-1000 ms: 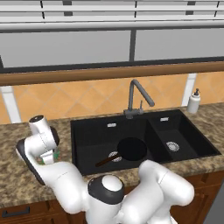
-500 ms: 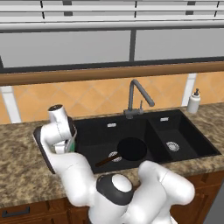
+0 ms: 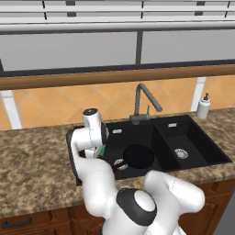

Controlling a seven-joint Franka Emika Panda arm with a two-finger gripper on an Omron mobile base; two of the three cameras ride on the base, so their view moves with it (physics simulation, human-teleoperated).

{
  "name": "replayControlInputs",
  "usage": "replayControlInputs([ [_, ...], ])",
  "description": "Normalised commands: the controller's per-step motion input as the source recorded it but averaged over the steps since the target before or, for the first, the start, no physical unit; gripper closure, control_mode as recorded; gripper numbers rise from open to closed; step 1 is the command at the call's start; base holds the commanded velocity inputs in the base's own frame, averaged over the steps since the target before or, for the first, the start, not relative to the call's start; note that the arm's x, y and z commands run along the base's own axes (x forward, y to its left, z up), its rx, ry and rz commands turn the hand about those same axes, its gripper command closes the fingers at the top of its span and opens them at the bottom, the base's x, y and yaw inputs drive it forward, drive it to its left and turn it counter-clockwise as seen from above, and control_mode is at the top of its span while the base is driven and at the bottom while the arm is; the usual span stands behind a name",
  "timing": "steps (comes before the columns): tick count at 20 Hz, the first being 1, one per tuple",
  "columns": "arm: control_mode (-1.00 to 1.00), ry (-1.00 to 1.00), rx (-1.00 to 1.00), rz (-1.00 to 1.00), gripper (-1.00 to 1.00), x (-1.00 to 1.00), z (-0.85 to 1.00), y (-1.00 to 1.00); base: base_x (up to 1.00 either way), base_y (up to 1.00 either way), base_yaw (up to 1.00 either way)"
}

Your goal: Pick the pan and sponge and place them into the sink. Then turn on the water.

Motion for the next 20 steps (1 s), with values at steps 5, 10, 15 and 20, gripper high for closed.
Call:
replayControlInputs([
  [5, -1.00, -0.08, 0.00, -0.61, 1.00, -0.03, 0.00, -0.29, 0.00, 0.00, 0.00],
  [10, -1.00, 0.00, 0.00, -0.50, 1.00, 0.17, 0.00, -0.02, 0.00, 0.00, 0.00],
  [15, -1.00, 0.00, -0.03, -0.41, 1.00, 0.32, 0.00, 0.00, 0.00, 0.00, 0.00],
  [20, -1.00, -0.01, -0.03, -0.34, 1.00, 0.27, -0.10, 0.00, 0.00, 0.00, 0.00],
])
